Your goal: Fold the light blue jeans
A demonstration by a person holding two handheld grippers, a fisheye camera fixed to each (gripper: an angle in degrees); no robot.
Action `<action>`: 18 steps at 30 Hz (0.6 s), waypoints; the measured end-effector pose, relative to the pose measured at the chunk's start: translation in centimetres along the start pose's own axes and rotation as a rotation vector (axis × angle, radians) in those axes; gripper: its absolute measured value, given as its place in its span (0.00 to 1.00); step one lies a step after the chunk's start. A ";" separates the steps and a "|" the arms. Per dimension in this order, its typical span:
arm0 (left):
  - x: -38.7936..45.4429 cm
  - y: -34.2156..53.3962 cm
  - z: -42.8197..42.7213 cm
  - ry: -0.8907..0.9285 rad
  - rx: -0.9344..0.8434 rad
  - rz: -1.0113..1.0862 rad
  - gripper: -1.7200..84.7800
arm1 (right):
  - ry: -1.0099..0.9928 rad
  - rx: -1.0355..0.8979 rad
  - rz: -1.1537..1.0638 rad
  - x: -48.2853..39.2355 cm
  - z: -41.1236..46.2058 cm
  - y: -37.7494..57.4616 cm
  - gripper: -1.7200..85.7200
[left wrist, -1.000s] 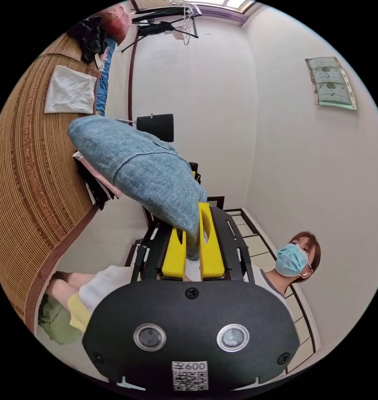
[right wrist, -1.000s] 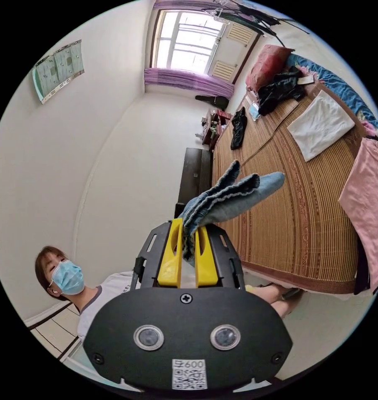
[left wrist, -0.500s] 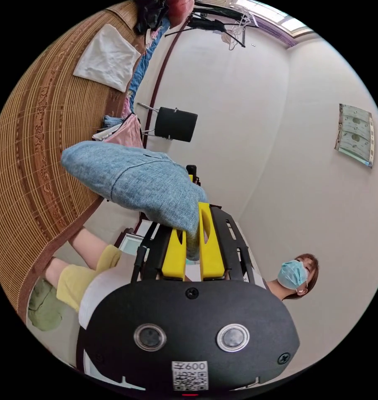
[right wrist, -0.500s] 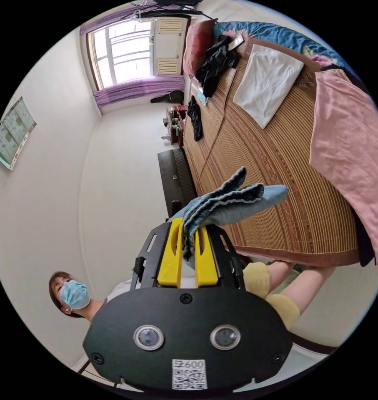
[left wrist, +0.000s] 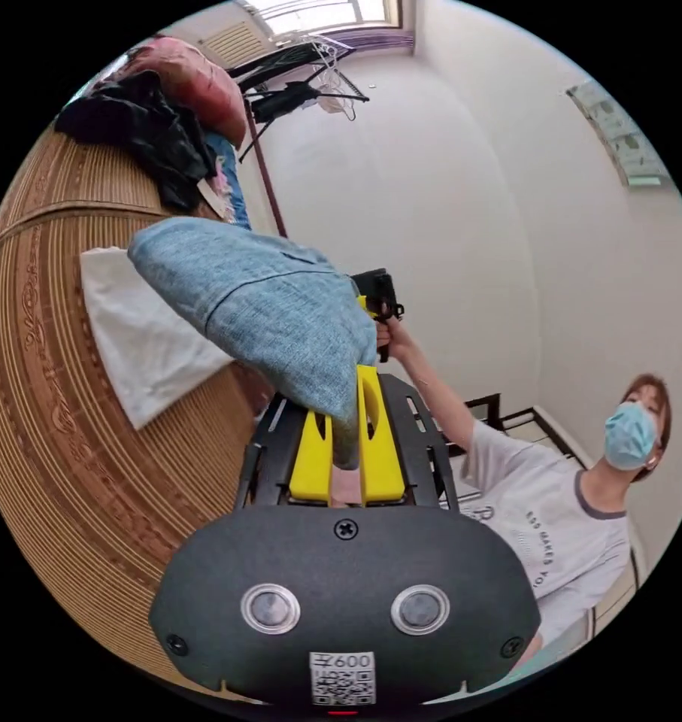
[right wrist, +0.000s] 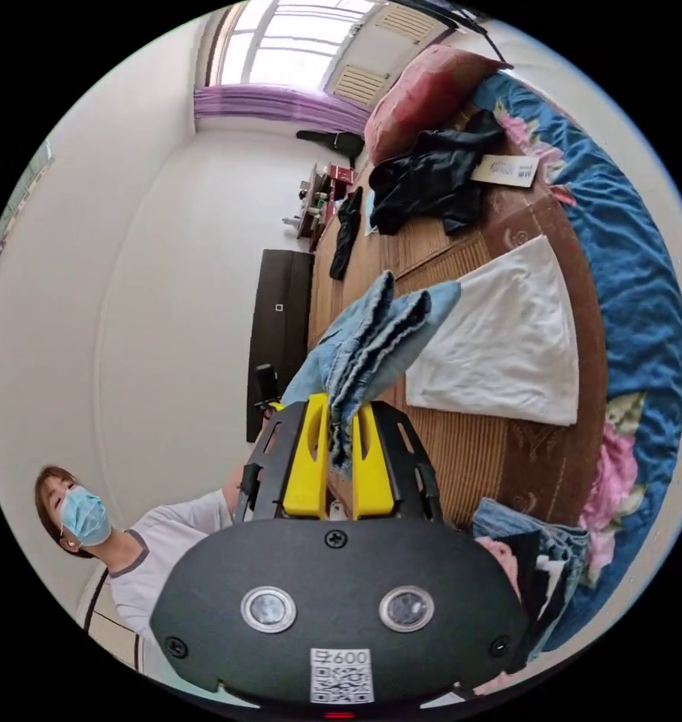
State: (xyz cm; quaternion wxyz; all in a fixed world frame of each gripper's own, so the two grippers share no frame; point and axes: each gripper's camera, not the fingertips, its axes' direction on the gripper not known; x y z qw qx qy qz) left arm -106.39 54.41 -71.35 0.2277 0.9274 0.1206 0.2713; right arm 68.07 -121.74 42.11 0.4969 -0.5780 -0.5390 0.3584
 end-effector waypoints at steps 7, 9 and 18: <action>-29.0 4.5 4.5 -0.009 0.054 -0.105 0.09 | 0.254 -0.060 0.089 13.2 11.9 -4.3 0.02; -30.8 4.8 3.3 0.003 0.079 -0.089 0.08 | 0.151 -0.039 0.066 14.0 11.2 -3.9 0.03; -39.2 2.6 -1.0 0.052 -0.004 -0.281 0.08 | 0.116 -0.020 0.117 10.2 11.1 -5.8 0.02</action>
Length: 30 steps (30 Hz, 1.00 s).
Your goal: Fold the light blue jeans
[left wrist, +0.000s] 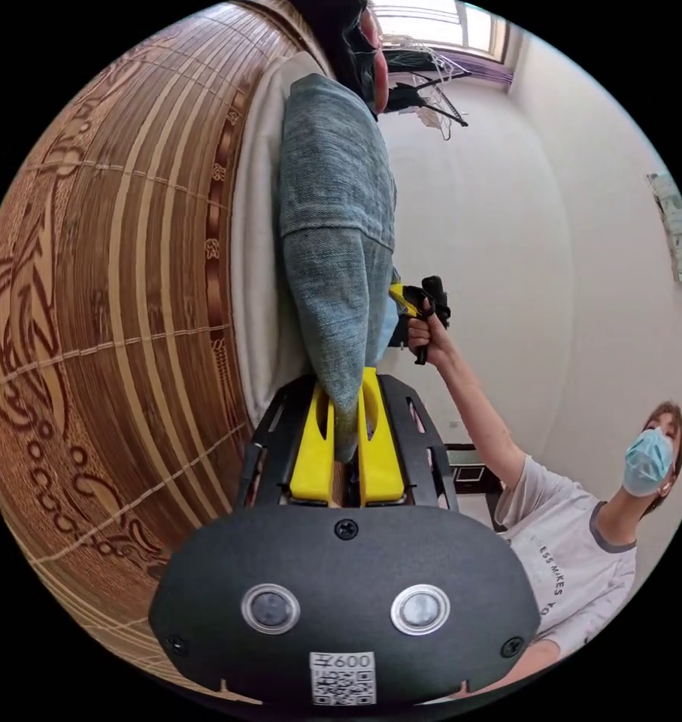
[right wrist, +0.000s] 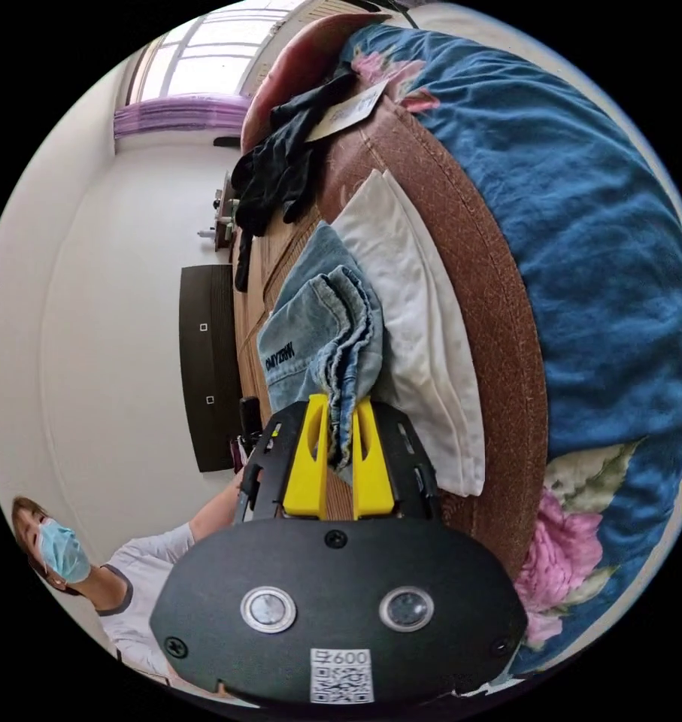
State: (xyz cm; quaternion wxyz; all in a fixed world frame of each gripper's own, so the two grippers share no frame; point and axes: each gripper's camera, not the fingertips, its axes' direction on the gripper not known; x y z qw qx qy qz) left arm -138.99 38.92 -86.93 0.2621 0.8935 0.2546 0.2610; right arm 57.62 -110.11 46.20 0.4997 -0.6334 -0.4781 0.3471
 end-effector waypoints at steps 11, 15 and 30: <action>-11.2 -0.7 0.9 -0.123 -0.081 -0.192 0.09 | 0.449 -0.263 0.090 -0.6 10.6 -2.7 0.07; -16.2 3.0 2.0 0.050 0.086 -0.085 0.09 | 0.283 -0.124 -0.008 1.7 10.4 0.7 0.09; -13.0 9.6 21.9 -0.950 0.075 0.515 0.03 | 0.609 -0.048 -0.360 -2.1 27.9 8.1 0.01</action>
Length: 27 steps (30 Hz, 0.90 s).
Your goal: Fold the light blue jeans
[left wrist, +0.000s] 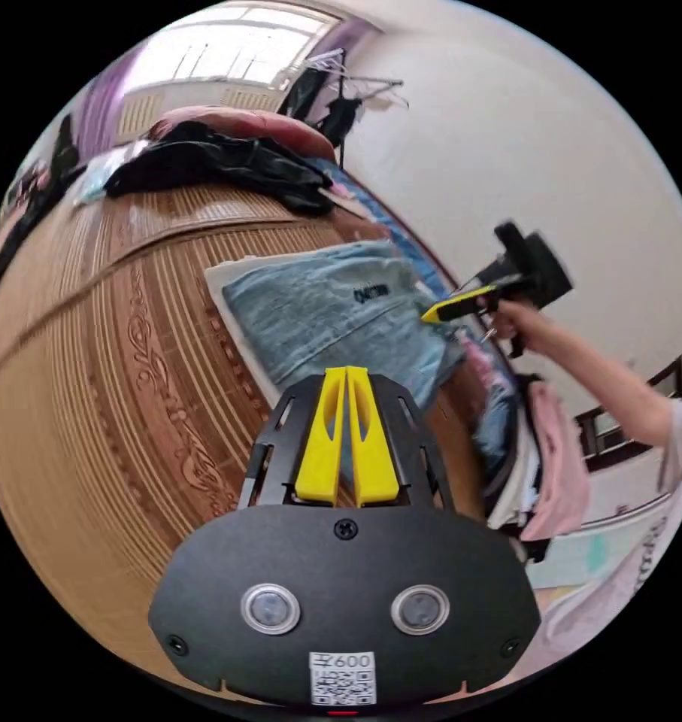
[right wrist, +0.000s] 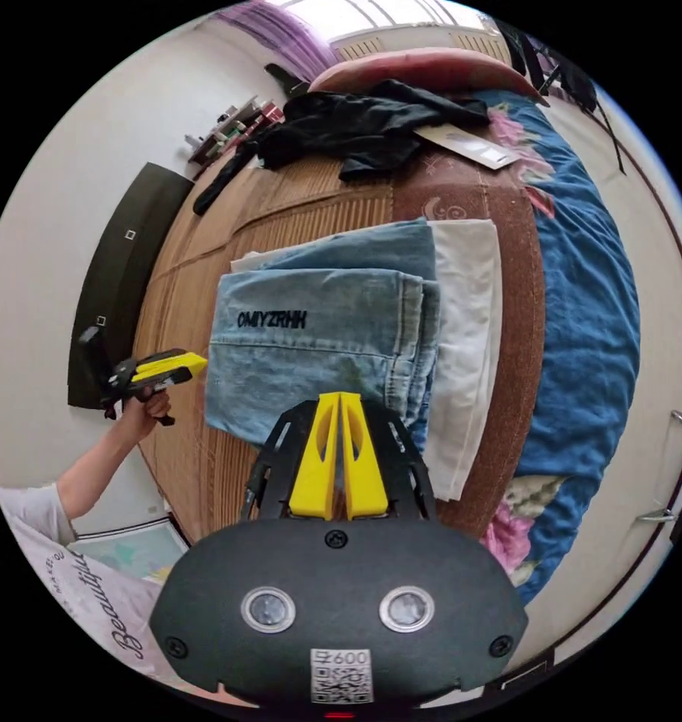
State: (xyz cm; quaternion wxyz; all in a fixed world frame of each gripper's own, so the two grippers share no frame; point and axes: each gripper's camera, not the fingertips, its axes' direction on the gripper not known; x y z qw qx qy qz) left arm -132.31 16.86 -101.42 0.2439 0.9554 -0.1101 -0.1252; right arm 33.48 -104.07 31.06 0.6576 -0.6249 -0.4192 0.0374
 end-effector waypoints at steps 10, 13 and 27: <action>18.8 12.2 5.3 -0.344 0.179 0.191 0.02 | 0.393 0.455 -0.264 -13.2 -1.9 16.1 0.01; 28.0 21.7 -1.6 -0.555 0.324 0.314 0.02 | 0.560 0.776 -0.373 -19.3 -8.1 30.3 0.01; 53.7 47.6 -19.6 -0.455 0.510 0.115 0.03 | 0.528 1.006 0.363 -27.5 -16.3 69.2 0.10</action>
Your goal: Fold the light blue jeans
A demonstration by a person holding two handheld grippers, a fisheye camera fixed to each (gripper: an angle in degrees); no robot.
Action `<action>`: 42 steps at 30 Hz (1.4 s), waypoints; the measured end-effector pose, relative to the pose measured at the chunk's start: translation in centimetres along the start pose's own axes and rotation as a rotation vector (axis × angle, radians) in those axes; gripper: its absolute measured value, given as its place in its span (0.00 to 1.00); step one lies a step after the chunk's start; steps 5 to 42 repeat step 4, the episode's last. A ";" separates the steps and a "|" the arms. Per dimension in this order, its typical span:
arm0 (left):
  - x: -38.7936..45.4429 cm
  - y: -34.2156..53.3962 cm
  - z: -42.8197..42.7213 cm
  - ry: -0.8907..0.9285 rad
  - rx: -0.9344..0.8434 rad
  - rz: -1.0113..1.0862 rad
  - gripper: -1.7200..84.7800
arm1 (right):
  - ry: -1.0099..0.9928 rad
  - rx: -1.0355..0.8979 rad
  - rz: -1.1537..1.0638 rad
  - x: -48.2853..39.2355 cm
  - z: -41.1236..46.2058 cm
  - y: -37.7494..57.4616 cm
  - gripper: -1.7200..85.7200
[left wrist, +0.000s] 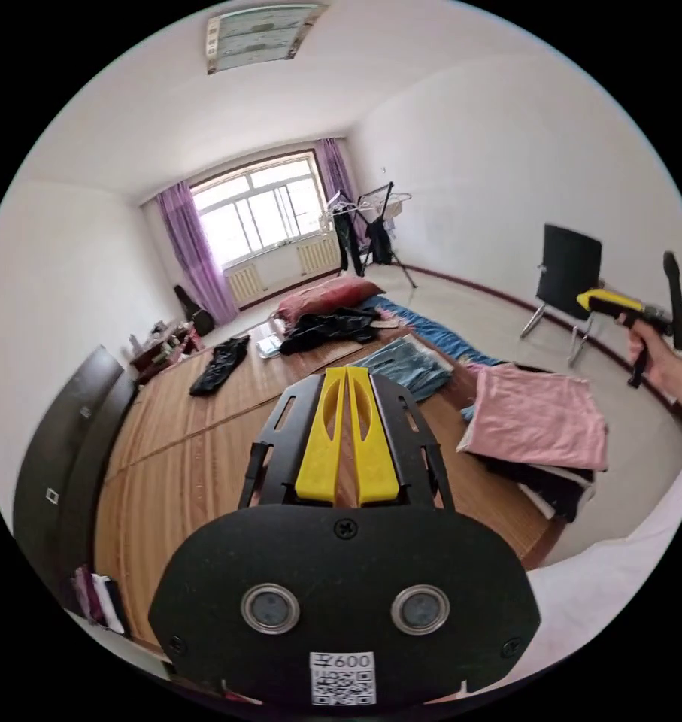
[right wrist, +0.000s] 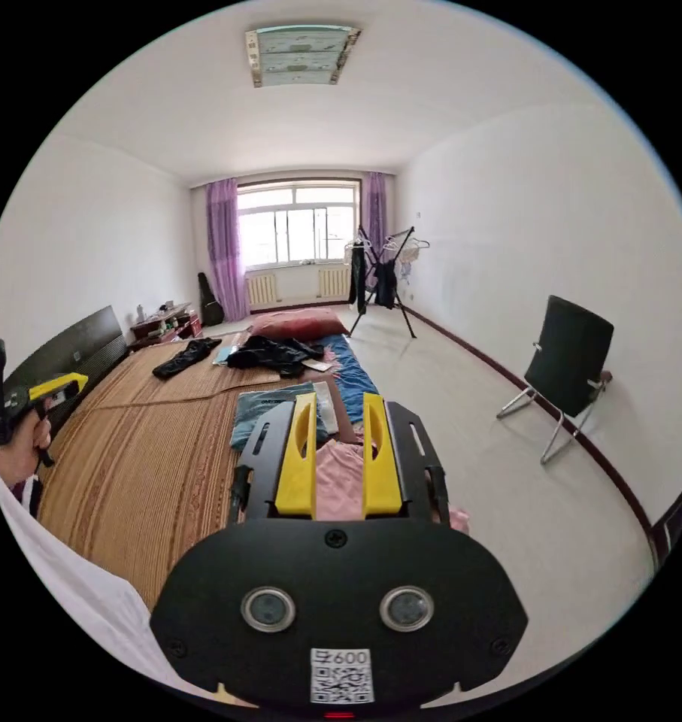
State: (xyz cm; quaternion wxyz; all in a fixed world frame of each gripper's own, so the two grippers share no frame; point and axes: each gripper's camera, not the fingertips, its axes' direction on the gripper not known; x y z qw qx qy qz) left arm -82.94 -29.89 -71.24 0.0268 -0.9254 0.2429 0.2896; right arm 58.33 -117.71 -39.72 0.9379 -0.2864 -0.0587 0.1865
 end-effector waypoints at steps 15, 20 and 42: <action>5.1 3.8 -6.8 -0.042 0.126 0.088 0.03 | 0.033 -0.061 -0.056 1.0 -1.8 4.9 0.13; 5.1 3.8 -6.8 -0.042 0.126 0.088 0.03 | 0.033 -0.061 -0.056 1.0 -1.8 4.9 0.13; 5.1 3.8 -6.8 -0.042 0.126 0.088 0.03 | 0.033 -0.061 -0.056 1.0 -1.8 4.9 0.13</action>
